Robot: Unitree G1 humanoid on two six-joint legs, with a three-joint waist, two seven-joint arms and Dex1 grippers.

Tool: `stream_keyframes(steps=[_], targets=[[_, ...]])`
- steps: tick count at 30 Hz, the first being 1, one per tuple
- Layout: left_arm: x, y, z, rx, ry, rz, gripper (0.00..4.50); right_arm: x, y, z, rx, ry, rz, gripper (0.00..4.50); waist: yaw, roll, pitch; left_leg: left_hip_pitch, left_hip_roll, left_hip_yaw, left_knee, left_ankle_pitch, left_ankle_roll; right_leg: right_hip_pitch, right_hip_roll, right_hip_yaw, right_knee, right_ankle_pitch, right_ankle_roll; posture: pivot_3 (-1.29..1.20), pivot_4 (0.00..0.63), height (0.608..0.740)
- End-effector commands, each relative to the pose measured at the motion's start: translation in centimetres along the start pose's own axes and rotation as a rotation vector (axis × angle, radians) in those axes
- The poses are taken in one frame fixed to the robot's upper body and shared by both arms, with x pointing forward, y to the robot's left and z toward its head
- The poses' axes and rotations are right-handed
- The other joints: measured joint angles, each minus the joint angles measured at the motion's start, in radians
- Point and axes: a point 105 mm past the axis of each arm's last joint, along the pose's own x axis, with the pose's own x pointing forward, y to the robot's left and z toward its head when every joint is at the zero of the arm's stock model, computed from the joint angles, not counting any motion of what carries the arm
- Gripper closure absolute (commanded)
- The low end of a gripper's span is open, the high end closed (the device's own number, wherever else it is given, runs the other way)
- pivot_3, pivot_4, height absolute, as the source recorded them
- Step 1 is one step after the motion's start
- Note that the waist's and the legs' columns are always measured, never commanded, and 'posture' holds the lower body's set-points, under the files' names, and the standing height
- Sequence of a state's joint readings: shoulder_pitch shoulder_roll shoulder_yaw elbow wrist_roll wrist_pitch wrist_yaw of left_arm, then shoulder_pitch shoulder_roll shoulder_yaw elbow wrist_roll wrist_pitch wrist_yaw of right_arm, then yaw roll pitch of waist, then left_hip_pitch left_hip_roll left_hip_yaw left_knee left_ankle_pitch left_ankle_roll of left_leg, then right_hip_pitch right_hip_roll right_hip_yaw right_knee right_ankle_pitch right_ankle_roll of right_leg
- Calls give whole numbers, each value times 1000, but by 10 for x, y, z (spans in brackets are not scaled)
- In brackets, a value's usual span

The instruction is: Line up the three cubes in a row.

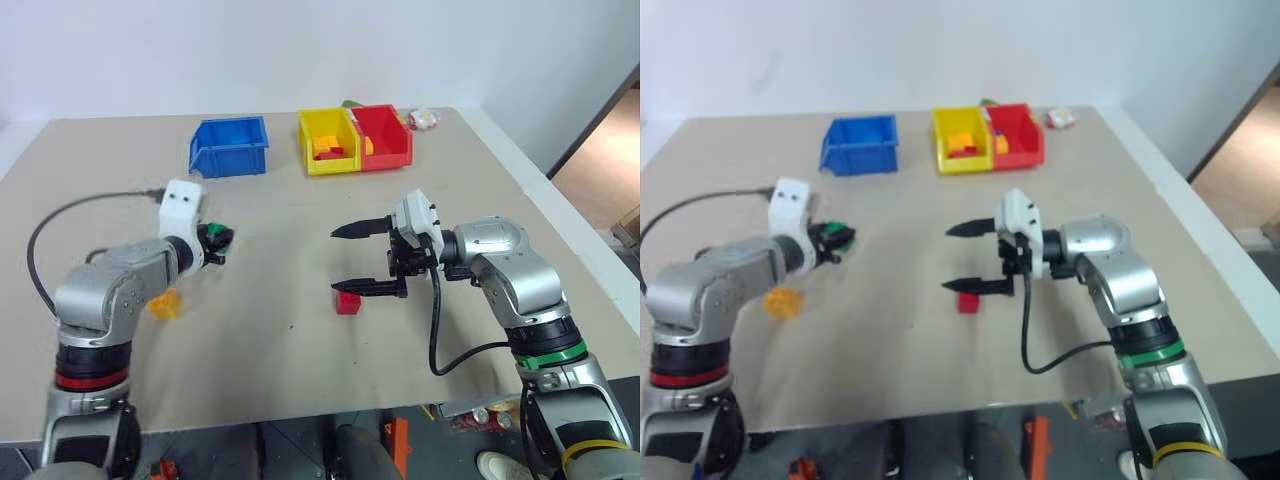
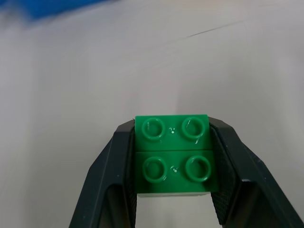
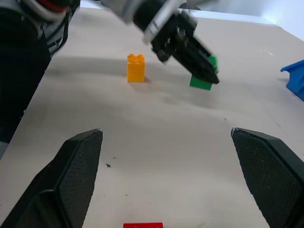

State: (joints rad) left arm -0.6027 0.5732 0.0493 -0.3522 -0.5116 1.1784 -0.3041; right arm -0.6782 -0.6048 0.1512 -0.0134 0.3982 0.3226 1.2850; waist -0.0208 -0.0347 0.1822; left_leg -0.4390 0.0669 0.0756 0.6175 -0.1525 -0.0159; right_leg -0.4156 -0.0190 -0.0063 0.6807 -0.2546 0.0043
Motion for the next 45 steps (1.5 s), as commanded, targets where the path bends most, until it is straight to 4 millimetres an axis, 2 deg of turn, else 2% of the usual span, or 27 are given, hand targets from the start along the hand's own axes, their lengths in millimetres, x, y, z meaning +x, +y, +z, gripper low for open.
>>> stream_keyframes(steps=[1, 4, 6, 9, 11, 16, 20, 25, 30, 38, 45], targets=[[-6, -23, 16, 111, -42, -155, 3154, -7, -3, 12, -45, -15, -15, 0, 0, 0, 0, 0, 0, 0, 0, 0, 0, 0, 0, 0, 0, 0, 0, 0, 150, 740], [-11, -39, 17, 224, -73, -285, 3154, -7, -3, 12, -47, -13, -20, 0, 0, 0, 0, -1, 0, 0, 0, 0, 0, -2, 1, 0, 0, 0, 0, 0, 150, 740], [-19, -50, 9, 294, -73, -407, 3154, -8, -4, 12, -48, -12, -25, 0, -2, 0, 0, -1, 1, 0, 0, 0, 0, -2, 1, 1, 0, 0, 0, 0, 150, 740], [-32, -51, -8, 440, -88, -550, 3154, -10, -3, 11, -50, -6, -32, 0, -1, 1, 0, 0, 1, 2, -1, 0, 0, -3, 1, 3, 0, -1, -1, 0, 150, 740], [-37, -50, -14, 444, -121, -624, 3154, -11, -3, 10, -51, -2, -36, 0, 0, 1, 0, -1, 1, 1, -1, 0, 0, -3, 0, 2, 0, -1, -2, 0, 150, 740], [-32, -44, -40, 469, -121, -723, 3154, -12, -3, 11, -43, -6, -47, 0, 1, 1, 0, -2, 1, 2, 0, 0, 0, -3, -1, 0, 0, -1, -2, 0, 150, 740], [-20, -55, -45, 525, -139, -819, 3154, -14, -1, 8, -10, -5, -47, 0, 3, 1, 0, -2, 0, 2, 0, 0, 1, -3, -1, 1, 0, -1, -1, 0, 150, 740], [-10, -71, -45, 605, -163, -903, 3154, -16, 1, 5, 6, 1, -37, 0, 3, 1, 0, -5, 0, 3, 2, 0, 2, -4, -1, 1, 0, 0, 0, 0, 150, 740], [-2, -89, -41, 592, -163, -938, 3154, -20, 1, 1, 10, 15, -47, 0, 0, 1, 0, -5, 1, 3, 2, -1, 2, -4, 1, 1, 0, -1, 0, 0, 150, 740], [13, -93, -41, 527, -120, -873, 3154, -21, 3, -1, 8, 21, -55, 0, 0, 1, 0, -4, 1, 2, 3, 0, 2, -4, 2, 0, 1, 0, 0, 0, 150, 740], [15, -103, -41, 502, -131, -897, 3154, -22, 3, -1, 6, 25, -59, 0, 0, 1, 0, -4, 1, 2, 3, 0, 2, -4, 2, 1, 1, 0, 1, 0, 150, 740]])
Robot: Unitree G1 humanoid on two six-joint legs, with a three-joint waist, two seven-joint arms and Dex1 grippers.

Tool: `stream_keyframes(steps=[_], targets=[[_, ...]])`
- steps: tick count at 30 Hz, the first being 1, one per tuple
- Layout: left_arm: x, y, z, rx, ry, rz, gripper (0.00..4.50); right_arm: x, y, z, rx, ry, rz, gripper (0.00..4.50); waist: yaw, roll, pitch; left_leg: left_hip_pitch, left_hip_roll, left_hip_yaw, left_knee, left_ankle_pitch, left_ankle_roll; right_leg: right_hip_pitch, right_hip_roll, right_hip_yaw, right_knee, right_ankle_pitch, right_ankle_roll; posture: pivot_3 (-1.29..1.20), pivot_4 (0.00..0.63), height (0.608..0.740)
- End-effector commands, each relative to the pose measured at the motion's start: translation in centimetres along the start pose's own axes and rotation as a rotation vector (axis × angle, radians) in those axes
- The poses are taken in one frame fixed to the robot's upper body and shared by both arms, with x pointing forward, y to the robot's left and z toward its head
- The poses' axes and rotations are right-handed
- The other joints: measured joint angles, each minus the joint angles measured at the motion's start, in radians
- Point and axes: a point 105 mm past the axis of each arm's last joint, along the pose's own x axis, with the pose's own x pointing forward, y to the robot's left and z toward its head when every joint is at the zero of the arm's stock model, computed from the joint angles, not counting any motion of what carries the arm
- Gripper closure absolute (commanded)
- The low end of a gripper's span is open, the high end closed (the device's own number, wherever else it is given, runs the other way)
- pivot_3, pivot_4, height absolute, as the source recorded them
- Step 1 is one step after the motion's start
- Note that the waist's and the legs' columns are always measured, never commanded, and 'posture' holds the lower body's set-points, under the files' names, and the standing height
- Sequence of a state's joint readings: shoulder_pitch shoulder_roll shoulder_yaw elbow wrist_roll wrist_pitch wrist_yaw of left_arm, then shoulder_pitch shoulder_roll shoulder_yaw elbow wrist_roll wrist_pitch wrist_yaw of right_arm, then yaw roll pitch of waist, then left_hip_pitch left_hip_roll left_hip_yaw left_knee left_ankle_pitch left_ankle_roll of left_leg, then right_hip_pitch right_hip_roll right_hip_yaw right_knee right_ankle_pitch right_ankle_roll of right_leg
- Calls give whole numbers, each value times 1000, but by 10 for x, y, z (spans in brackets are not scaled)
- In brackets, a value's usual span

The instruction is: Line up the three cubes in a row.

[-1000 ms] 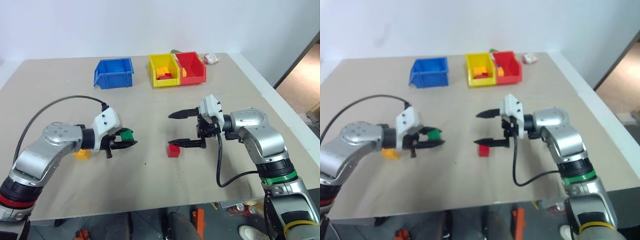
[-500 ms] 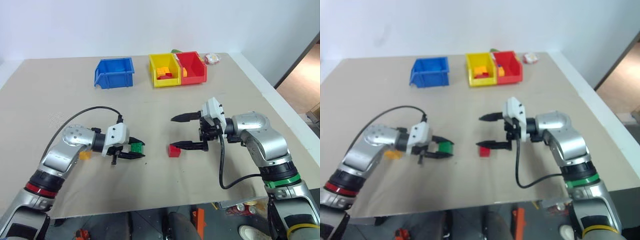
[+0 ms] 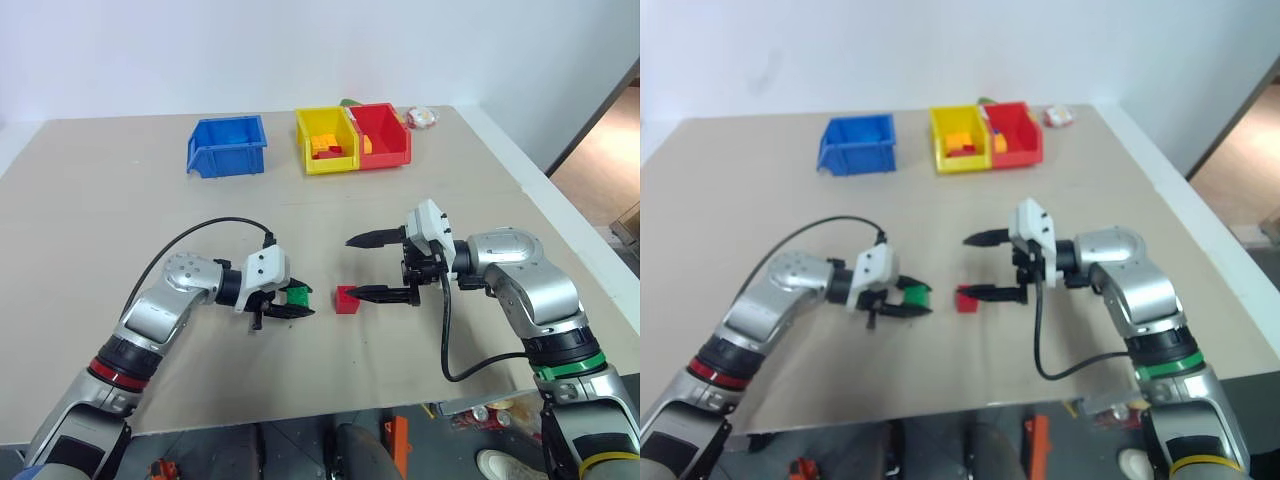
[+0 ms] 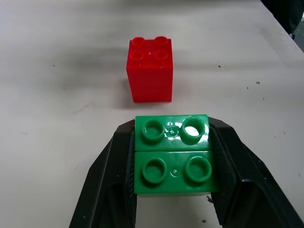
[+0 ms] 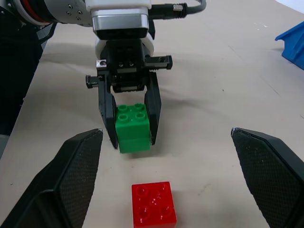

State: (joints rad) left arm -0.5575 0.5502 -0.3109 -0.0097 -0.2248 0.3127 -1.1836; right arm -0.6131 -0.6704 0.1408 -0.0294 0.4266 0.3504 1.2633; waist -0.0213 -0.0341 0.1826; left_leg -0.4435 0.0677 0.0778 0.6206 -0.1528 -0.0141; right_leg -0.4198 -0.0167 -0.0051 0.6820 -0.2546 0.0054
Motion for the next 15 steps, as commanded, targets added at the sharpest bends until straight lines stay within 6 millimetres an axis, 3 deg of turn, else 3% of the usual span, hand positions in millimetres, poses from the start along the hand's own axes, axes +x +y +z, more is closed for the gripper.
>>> stream_keyframes(steps=[1, 15], targets=[[2, 0, 9, 43, -13, -8, 3154, -7, -2, 15, -66, -23, -20, 0, 0, 0, 0, 0, 0, 0, 0, 0, 0, 0, 0, 0, 0, 0, 0, 0, 150, 740], [6, -1, -2, 34, 33, -17, 3154, -11, 0, 12, -66, -7, -24, 0, 0, 0, 0, 0, 0, 0, 1, 0, 0, 0, 0, 0, 0, 0, 0, 0, 150, 740]])
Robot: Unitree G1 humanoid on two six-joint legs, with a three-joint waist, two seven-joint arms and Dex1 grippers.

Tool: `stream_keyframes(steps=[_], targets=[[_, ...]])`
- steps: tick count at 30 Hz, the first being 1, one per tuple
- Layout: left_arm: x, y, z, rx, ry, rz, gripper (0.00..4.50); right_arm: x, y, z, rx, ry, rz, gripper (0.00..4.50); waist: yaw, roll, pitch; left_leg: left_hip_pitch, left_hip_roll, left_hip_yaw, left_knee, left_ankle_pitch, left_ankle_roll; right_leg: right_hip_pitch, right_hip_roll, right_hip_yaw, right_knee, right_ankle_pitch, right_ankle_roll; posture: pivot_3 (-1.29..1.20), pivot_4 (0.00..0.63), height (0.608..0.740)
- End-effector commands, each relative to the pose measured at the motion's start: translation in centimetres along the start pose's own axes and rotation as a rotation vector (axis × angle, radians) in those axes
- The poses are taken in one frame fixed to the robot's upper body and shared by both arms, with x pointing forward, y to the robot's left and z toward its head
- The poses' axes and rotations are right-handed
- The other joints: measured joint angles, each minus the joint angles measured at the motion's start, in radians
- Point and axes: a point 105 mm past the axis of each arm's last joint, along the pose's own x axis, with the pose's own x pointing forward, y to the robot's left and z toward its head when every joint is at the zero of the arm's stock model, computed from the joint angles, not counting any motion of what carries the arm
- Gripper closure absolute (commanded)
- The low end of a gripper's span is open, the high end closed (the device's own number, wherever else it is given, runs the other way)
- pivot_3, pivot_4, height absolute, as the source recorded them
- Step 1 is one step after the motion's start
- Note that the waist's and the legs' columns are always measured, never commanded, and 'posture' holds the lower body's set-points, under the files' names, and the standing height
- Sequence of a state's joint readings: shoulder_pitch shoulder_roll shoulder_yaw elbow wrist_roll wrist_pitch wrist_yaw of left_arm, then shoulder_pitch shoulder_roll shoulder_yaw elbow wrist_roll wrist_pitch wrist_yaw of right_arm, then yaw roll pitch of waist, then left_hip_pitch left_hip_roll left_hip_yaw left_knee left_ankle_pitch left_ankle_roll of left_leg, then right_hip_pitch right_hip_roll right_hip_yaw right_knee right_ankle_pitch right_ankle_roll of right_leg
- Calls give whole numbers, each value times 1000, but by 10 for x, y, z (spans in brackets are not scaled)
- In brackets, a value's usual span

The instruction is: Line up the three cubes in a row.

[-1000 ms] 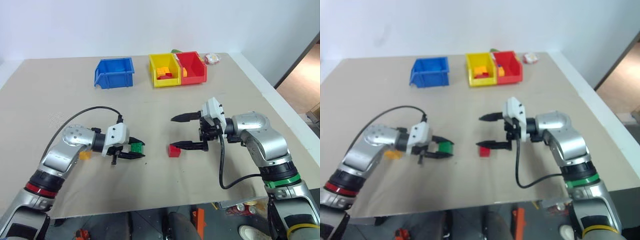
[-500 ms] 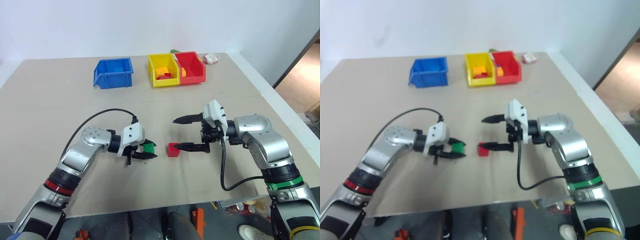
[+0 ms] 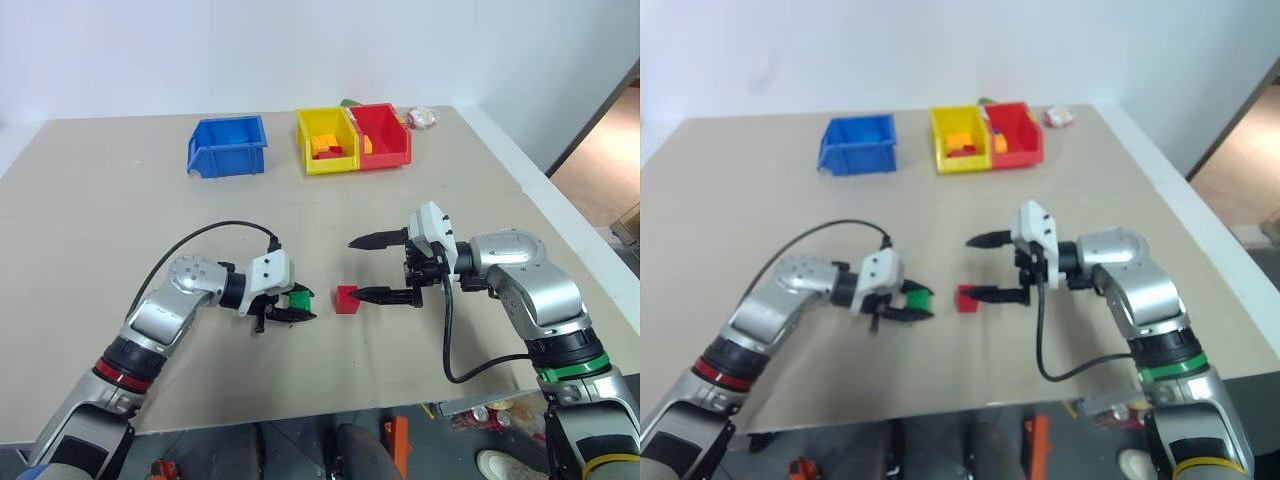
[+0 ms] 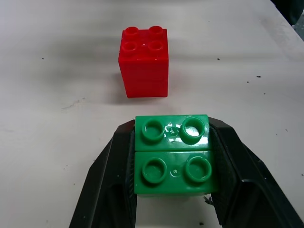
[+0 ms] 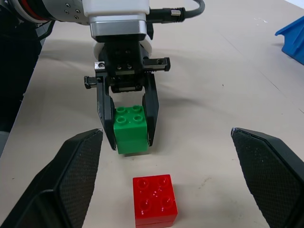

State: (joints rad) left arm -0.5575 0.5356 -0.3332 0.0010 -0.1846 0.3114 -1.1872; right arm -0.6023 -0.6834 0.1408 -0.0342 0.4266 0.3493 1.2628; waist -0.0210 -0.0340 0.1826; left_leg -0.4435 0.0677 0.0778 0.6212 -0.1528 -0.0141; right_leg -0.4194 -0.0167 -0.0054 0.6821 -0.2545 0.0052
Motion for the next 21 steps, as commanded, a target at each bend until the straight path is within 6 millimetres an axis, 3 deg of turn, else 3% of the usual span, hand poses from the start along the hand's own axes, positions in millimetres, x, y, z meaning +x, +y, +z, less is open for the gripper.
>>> stream_keyframes(steps=[1, 13, 14, 21], targets=[[1, 1, 3, 24, 6, 1, 3154, -9, -2, 14, -70, -18, -22, 0, 0, 0, 0, 0, 0, 0, 0, 0, 0, 0, 0, 0, 0, 0, 0, 0, 150, 740], [0, 3, -6, -15, 63, 20, 3154, -7, 1, 12, -64, -19, -14, 0, 0, 0, 0, 2, 0, 0, 1, 0, 0, 2, 0, 0, 0, 0, 0, 0, 150, 740], [-1, 3, -7, -19, 75, 22, 2354, -7, 1, 12, -65, -19, -12, 0, 0, 0, 0, 2, 0, 0, 1, 0, 0, 2, 0, 0, 0, 1, 0, 0, 150, 740], [-10, 7, -3, 48, 94, 34, 94, -7, 1, 11, -66, -15, -7, 0, 0, 0, 0, 2, 0, 0, 0, 0, 0, 2, 0, 0, 0, 1, 0, 0, 150, 740]])
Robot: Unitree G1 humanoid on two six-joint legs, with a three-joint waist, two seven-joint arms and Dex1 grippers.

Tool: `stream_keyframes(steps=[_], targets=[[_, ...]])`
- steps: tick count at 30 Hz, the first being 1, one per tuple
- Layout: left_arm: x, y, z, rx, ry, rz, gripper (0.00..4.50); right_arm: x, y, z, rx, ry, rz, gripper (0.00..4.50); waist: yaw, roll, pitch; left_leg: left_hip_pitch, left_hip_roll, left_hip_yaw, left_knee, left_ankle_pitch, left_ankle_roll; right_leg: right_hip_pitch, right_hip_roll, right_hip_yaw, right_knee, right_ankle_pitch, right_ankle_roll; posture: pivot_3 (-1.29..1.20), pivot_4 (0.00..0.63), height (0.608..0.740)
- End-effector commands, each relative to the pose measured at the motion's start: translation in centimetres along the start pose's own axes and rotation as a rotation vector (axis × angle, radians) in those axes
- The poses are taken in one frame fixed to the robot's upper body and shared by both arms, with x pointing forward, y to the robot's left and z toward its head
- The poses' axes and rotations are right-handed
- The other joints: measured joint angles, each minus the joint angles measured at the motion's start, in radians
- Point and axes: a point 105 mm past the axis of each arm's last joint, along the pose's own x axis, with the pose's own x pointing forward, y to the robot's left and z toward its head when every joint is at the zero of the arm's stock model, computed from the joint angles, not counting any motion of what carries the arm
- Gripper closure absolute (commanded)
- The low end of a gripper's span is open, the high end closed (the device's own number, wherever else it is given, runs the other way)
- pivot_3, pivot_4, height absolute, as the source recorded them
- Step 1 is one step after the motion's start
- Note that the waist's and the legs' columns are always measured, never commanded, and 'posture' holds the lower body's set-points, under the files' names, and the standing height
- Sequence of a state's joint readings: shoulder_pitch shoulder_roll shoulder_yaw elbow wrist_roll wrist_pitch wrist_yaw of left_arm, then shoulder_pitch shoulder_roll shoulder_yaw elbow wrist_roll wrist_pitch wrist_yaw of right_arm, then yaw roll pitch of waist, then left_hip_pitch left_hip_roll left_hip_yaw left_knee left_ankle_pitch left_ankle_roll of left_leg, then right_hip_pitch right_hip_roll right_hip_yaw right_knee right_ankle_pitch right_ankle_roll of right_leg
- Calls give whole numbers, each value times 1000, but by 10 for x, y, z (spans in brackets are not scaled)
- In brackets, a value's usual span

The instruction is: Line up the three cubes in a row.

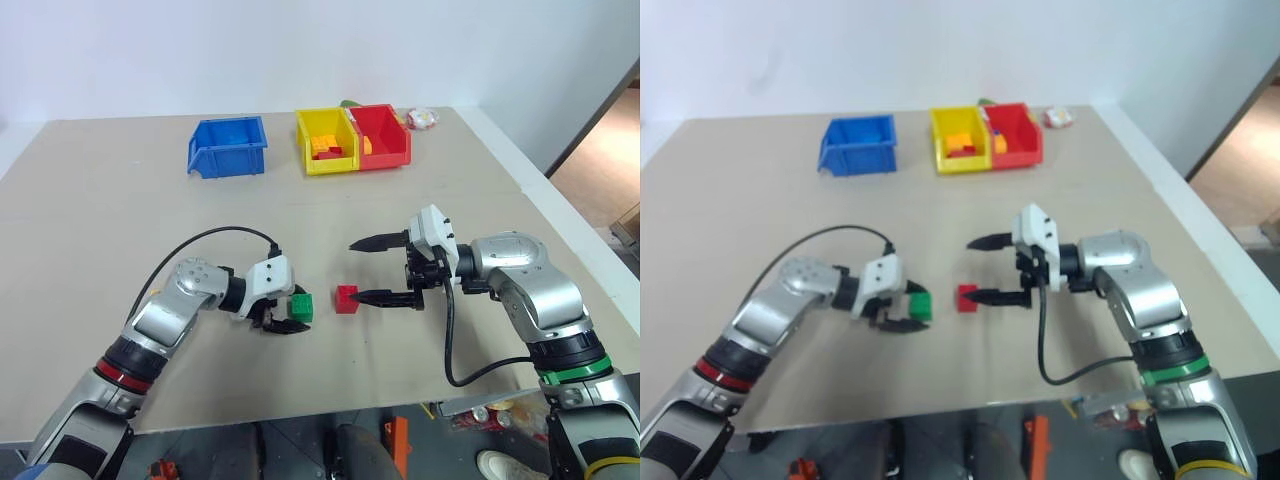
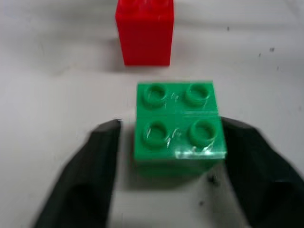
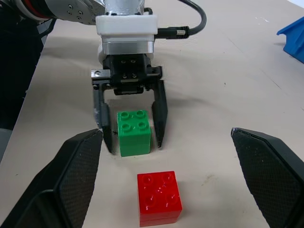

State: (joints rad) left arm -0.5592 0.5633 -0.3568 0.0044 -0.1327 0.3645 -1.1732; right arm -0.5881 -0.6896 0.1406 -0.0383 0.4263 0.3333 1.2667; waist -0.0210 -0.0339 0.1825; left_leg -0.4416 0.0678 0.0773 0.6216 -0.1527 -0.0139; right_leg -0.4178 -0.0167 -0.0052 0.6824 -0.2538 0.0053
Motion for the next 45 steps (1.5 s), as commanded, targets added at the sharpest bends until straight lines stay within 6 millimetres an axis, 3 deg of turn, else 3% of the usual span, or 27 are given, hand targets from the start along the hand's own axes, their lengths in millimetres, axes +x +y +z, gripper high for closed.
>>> stream_keyframes(steps=[1, 9, 17, 19, 23, 26, 30, 37, 41, 45], targets=[[-10, 7, 14, 91, -11, 20, 43, -6, -2, 13, -61, -17, -10, 0, 0, 0, 0, 0, 0, 0, 0, 0, 0, 0, 0, 0, 0, 0, 0, 0, 150, 740], [-43, 8, 32, 138, 14, 6, 43, -8, -3, 12, -64, -9, -11, 0, -1, 0, 0, 0, 0, 0, 0, 0, 0, -1, 1, 0, 0, 0, 0, 0, 150, 740], [-81, -2, 60, 24, -27, -18, 43, -11, -4, 16, -44, -15, 6, 0, 0, 0, 0, -1, 0, 0, 0, 0, 0, -1, 0, 0, 0, -1, 0, 0, 150, 740], [-97, 7, 65, -45, -46, 73, 43, -11, -2, 18, -39, -24, 20, 0, 0, 0, 0, -1, 0, 0, 0, 0, 0, -1, 0, 0, 0, 0, 0, 0, 150, 740], [-134, 47, 55, -96, -56, 483, 43, -11, 0, 21, -53, -40, 18, 0, -1, 0, 0, 0, 1, -1, 0, 0, 0, -1, 1, 0, 0, 0, 0, 0, 150, 740], [-158, 55, 52, -142, -114, 752, 43, -11, 1, 19, -47, -45, 18, 0, -1, 0, 0, 1, 1, -1, -1, 0, 0, 0, 0, 1, 0, 0, 0, 0, 150, 740], [-177, 35, 48, -248, -223, 1014, 43, -12, 4, 15, -33, -40, 40, 0, 0, -1, 0, -1, 1, 0, 0, -1, 1, -1, -1, 2, 0, -1, 2, 0, 150, 740], [-200, -7, 20, -363, -312, 1353, 43, -4, 0, 11, -34, -42, 89, 0, -1, -1, 0, 4, 0, -1, 1, 0, 1, 4, -2, 4, 0, 0, 1, 0, 150, 740], [-193, -28, -15, -462, -246, 1419, 43, 4, -5, 13, -48, -53, 110, 0, -1, -1, 0, 10, 0, -2, 1, 1, 1, 8, -2, 3, 0, 1, -5, 0, 150, 740], [-170, -30, -26, -510, -251, 1300, 43, 7, -5, 13, -55, -50, 131, 0, 4, -2, 0, 11, -1, -2, 1, 0, 1, 10, -3, 3, 0, 1, -7, 0, 150, 740]])
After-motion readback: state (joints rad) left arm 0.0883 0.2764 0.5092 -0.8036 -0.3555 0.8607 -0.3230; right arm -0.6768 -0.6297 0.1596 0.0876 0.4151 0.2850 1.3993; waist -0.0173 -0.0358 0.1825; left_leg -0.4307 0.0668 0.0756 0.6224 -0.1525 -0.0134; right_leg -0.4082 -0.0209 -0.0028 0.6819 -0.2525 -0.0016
